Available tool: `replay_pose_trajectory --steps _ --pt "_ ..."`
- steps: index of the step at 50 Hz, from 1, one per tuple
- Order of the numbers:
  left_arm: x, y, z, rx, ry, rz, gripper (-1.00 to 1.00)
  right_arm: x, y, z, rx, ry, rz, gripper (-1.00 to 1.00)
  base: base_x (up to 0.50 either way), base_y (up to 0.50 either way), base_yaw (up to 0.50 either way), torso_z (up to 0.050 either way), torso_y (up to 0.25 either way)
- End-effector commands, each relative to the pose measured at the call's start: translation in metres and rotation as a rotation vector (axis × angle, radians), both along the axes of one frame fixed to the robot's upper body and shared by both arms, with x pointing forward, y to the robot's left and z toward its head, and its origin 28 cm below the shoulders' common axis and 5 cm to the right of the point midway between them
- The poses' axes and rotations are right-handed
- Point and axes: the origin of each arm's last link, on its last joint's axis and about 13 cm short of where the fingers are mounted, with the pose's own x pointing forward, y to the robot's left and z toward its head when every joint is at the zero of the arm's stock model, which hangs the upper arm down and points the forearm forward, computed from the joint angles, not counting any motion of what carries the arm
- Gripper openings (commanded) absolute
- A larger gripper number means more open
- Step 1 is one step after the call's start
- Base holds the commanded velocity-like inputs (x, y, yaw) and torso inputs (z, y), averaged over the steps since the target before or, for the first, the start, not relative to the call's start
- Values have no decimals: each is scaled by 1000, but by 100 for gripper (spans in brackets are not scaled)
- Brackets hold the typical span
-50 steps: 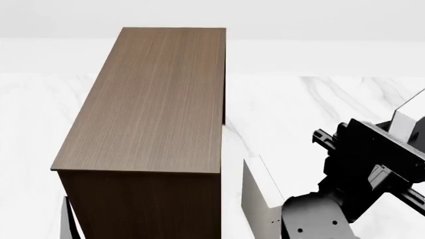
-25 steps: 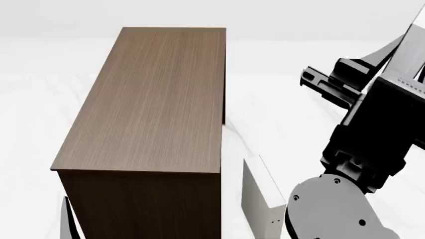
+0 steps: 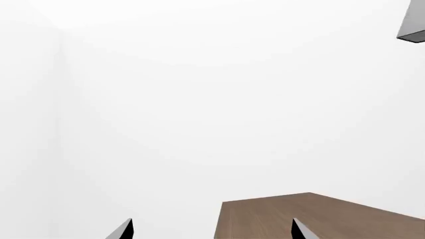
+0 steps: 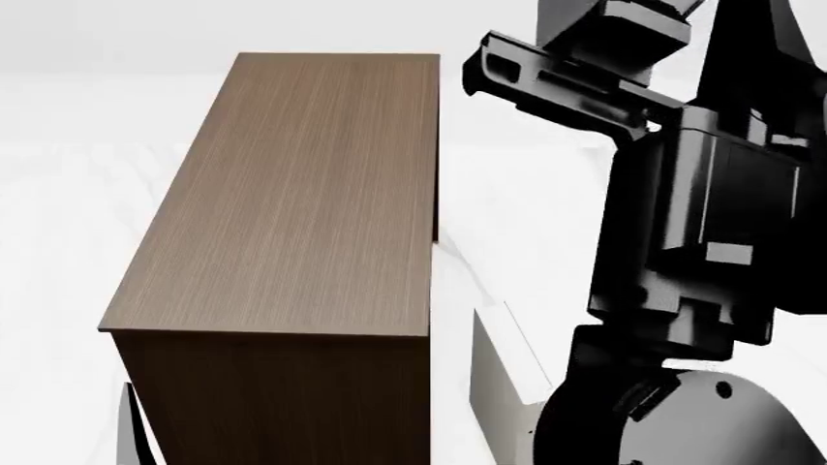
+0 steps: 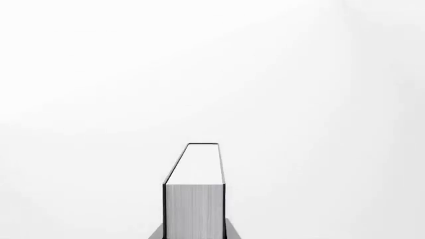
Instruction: Pick up the book in the middle and place it on the cabinet shelf.
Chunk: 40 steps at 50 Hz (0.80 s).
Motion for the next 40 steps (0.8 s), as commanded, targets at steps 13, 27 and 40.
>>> replay_pose_trajectory --steps 13,27,40 --pt "1 0 2 9 -14 5 100 -20 14 17 146 60 537 -100 0 0 0 0 1" --pt "2 1 2 6 -11 11 100 -13 21 18 265 189 678 -100 0 0 0 0 1" --pt "3 1 3 5 -6 13 100 -1 32 26 390 268 766 -100 0 0 0 1 2"
